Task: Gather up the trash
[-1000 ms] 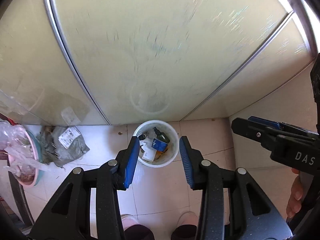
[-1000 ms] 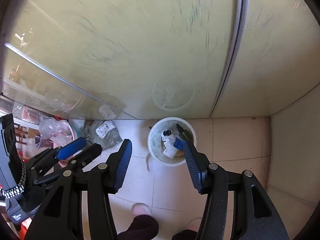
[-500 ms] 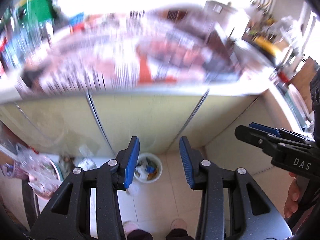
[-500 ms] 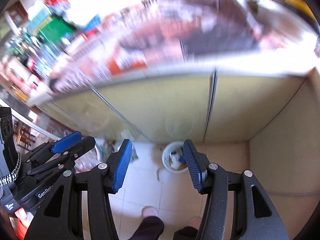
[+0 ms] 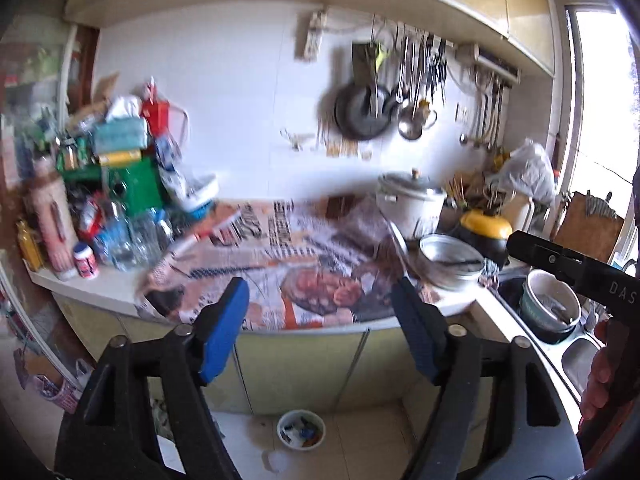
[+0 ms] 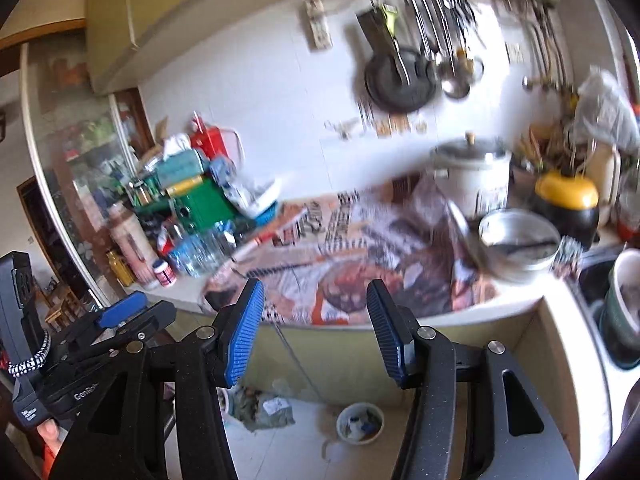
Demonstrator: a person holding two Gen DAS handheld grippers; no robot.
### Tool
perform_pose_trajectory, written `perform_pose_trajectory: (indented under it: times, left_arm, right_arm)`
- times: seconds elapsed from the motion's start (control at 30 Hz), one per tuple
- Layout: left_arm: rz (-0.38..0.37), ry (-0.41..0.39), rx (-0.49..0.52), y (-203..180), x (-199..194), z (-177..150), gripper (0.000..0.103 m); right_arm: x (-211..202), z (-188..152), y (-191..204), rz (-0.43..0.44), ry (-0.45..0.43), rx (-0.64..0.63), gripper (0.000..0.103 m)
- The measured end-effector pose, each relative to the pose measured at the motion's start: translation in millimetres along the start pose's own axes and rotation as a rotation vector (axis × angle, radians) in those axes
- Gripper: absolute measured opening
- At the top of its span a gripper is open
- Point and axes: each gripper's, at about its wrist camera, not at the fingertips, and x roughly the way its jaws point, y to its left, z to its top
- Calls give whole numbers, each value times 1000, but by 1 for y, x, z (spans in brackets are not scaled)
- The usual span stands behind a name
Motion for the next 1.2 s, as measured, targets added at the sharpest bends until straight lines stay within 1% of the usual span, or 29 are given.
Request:
perform_pose_trajectory:
  times: [0.03, 0.07, 0.1, 0.13, 0.17, 0.23, 0.27, 0.33, 0.4, 0.53, 0.73, 1.07, 1.2]
  left_arm:
    - [5, -20, 3, -1, -13, 2, 85]
    - [10, -34, 6, 0, -24, 4, 94]
    - [19, -49, 12, 0, -36, 5, 100]
    - [26, -61, 20, 1, -46, 6, 102]
    - [29, -66, 27, 2, -53, 5, 102]
    - [31, -63, 32, 7, -68, 5, 102]
    - [28, -61, 29, 9, -73, 3, 102]
    - [27, -53, 15, 18, -84, 1, 102]
    - [32, -43, 2, 25, -90, -4, 102]
    - [26, -30, -17, 39, -101, -11, 102]
    - [23, -32, 4, 46, -109, -18, 102]
    - [-3, -19, 14, 42, -107, -25, 102]
    - [-13, -12, 19, 39, -105, -26, 102]
  right_arm:
    - [-9, 1, 6, -7, -19, -14, 58]
    - [-16, 2, 13, -14, -33, -22, 60]
    - [-22, 1, 17, -22, -44, -27, 66]
    - [-27, -1, 23, -29, -52, -31, 71]
    - [-32, -2, 28, -33, -54, -32, 73]
    - [-40, -5, 38, -42, -56, -28, 83]
    - [-45, -8, 42, -50, -61, -22, 86]
    - [-53, -12, 51, -76, -74, -6, 98]
    - [-63, -17, 59, -100, -83, 1, 103]
    - [-71, -25, 73, -127, -80, -10, 103]
    - [-80, -33, 78, -151, -76, 8, 103]
    - [-83, -37, 80, -183, -56, 4, 103]
    - [-84, -37, 82, -183, -49, 5, 103]
